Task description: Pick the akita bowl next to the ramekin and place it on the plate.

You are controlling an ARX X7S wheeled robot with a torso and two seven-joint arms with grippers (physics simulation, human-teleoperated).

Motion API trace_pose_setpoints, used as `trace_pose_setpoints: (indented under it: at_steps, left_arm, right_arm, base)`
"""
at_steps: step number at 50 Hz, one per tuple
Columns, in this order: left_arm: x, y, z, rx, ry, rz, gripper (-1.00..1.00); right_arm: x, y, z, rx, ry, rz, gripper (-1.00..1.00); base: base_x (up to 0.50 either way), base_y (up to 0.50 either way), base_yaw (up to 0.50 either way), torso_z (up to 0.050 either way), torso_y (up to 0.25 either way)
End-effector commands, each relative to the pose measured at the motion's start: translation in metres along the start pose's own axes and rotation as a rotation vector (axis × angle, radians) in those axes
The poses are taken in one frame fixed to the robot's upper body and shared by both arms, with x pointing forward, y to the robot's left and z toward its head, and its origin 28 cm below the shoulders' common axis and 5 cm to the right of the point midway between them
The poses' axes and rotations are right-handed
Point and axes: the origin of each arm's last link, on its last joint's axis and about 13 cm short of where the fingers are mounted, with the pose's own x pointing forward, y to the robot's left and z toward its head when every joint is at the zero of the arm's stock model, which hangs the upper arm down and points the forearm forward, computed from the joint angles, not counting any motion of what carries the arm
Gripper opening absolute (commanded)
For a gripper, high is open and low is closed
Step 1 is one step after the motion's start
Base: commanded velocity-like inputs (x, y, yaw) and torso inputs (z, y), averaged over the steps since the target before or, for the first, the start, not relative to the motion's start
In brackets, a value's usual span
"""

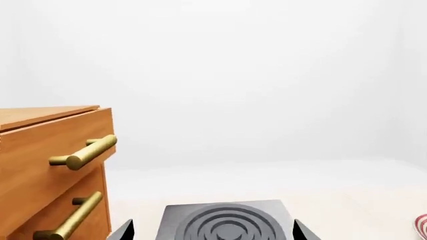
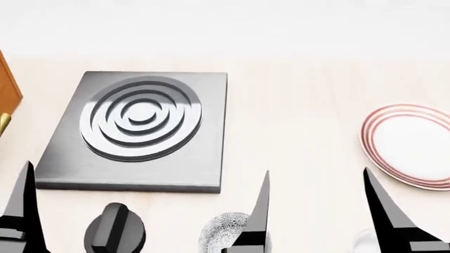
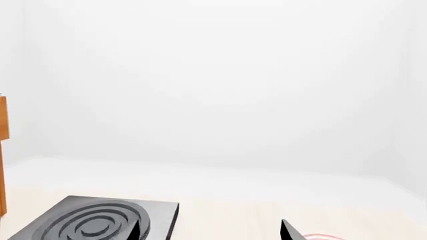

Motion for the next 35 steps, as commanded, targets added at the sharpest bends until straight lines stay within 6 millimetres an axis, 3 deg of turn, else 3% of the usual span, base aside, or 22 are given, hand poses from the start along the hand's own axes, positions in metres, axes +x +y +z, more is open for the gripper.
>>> trace_pose_setpoints:
  at_steps: [1,35]
  left_arm:
    - [0.0,-0.0003,-0.0014,0.002,0.011,-0.003,1.0]
    - [0.0001,-0.0007,-0.0014,-0.007,0.017,-0.01,1.0]
  right_arm:
    - [-0.0005,0.0001,-0.001,-0.001,0.005,0.002,1.0]
    - [-0.0003,0.0,-0.0018,0.0,0.009,0.0,1.0]
  base:
    - [0.0,0.0,0.0,-0.004,-0.207]
    - [0.0,0.0,0.0,-0.004,-0.209]
